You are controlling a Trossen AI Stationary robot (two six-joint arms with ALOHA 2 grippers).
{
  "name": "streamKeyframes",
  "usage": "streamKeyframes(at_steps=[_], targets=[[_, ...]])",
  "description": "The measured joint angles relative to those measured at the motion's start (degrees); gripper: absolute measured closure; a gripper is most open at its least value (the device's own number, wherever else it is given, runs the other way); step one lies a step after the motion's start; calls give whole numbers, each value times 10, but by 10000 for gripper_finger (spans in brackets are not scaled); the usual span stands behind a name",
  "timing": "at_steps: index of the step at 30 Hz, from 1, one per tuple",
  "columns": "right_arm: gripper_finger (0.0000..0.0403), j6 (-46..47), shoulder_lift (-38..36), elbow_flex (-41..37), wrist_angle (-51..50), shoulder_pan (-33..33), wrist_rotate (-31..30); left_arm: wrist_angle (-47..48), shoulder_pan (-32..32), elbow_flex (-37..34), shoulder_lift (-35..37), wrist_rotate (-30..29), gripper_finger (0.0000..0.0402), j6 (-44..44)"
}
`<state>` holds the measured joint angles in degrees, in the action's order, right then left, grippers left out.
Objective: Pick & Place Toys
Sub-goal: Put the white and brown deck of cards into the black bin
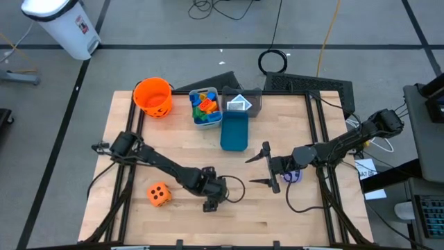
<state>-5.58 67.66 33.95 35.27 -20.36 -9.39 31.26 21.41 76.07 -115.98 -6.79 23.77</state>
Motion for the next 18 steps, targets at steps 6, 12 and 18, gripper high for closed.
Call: streamKeyframes(at_steps=[6,12,18], targets=[[90,4,0,0,0,0,1,1,-6,0,0,0,2,9],[90,5,0,0,0,0,2,2,-6,0,0,-1,61,-21],[90,40,0,0,-31,0,5,20,-6,0,0,9,220,-37]])
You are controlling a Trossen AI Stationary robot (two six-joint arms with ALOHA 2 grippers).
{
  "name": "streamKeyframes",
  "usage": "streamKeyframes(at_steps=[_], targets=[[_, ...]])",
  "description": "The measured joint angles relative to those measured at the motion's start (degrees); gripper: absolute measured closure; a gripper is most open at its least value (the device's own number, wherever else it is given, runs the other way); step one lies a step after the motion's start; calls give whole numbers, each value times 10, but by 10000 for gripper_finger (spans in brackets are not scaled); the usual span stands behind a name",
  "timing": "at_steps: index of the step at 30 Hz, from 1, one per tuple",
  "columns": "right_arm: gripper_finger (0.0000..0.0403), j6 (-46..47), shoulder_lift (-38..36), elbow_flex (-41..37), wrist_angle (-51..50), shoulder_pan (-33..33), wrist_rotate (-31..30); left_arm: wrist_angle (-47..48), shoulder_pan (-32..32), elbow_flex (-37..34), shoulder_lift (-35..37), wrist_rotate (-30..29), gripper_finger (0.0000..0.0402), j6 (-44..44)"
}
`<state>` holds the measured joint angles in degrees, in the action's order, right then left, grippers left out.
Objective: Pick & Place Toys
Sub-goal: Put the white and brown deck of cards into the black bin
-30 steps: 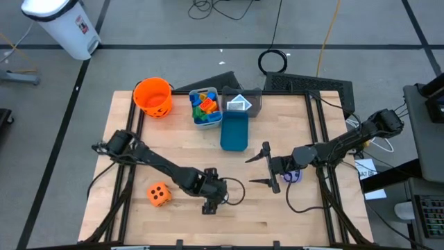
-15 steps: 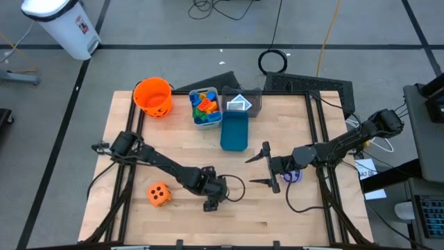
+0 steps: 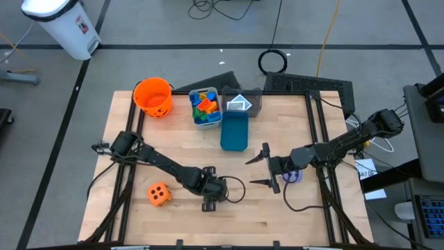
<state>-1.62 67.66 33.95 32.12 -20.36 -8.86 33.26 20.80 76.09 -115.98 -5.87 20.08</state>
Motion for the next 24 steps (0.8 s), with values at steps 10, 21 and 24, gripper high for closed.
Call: streamKeyframes(at_steps=[10,21,24], targets=[[90,5,0,0,-37,0,-16,32,-23,-3,34,-6,334,48],[90,7,84,0,62,4,-18,-71,-57,1,134,-70,334,28],[90,0,122,0,113,9,-37,-69,-60,15,132,-66,334,9]])
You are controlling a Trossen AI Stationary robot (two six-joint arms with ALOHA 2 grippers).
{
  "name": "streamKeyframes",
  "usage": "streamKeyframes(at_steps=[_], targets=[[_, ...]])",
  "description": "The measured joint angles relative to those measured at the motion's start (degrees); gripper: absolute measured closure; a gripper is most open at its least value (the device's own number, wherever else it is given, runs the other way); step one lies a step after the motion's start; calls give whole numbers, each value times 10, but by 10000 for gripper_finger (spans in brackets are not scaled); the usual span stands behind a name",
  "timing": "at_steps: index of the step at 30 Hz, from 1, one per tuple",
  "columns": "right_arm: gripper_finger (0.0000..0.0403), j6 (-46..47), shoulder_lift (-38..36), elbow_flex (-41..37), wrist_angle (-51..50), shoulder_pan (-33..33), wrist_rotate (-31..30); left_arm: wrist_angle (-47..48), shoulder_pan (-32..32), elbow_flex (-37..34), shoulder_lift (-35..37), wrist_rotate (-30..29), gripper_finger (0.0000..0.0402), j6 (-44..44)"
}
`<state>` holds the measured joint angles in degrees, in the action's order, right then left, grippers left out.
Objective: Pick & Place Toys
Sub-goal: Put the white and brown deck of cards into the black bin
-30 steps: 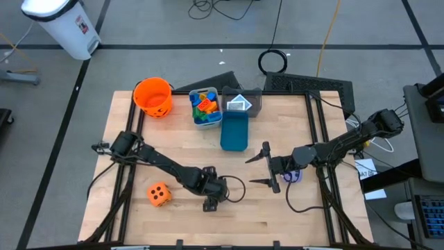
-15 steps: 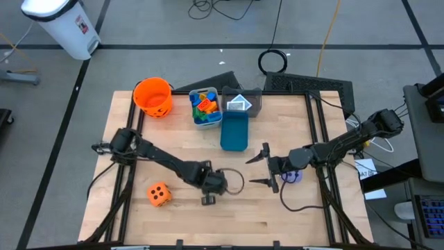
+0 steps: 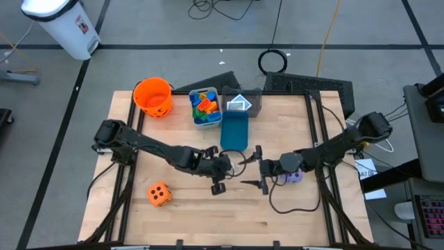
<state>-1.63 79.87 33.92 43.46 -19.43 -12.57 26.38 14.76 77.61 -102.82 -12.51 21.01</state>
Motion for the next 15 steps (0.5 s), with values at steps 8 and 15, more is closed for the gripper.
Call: streamKeyframes(at_steps=[8,15], targets=[[90,50,44,1,34,38,48,-4,7,16,-4,1,334,-19],[101,55,83,18,69,40,68,-6,6,16,-4,2,334,-18]])
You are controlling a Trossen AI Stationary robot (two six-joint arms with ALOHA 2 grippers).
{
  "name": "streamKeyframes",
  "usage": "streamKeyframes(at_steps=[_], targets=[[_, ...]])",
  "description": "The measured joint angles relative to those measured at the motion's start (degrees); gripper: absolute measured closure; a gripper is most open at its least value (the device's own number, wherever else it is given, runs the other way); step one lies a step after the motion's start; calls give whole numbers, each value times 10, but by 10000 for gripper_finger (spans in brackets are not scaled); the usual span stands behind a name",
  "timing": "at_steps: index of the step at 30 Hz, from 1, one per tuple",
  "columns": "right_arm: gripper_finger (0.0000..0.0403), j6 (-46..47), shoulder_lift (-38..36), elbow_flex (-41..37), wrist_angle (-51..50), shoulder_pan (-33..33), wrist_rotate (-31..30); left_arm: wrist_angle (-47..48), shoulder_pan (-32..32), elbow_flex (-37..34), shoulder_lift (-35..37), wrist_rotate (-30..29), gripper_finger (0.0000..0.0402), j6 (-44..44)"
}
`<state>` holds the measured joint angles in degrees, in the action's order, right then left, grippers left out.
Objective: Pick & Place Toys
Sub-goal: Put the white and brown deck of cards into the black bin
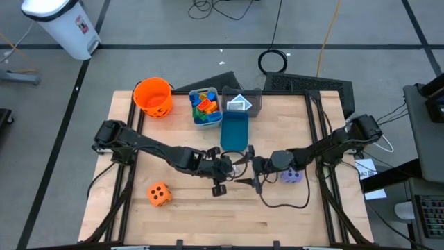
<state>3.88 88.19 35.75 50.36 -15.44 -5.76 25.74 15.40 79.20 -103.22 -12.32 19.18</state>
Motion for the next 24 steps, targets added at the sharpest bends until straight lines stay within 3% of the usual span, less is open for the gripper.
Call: streamKeyframes(at_steps=[6,16,18,21,24], targets=[[158,0,8,22,-25,0,-1,-1,0,0,0,0,334,0],[330,0,8,23,-26,0,-2,-5,1,0,0,3,334,-1],[343,0,8,23,-26,0,-2,-6,1,0,0,3,333,1],[343,-1,8,23,-26,0,-1,-9,1,0,0,15,301,2],[343,-3,8,23,-36,0,1,-42,0,0,0,48,232,-23]])
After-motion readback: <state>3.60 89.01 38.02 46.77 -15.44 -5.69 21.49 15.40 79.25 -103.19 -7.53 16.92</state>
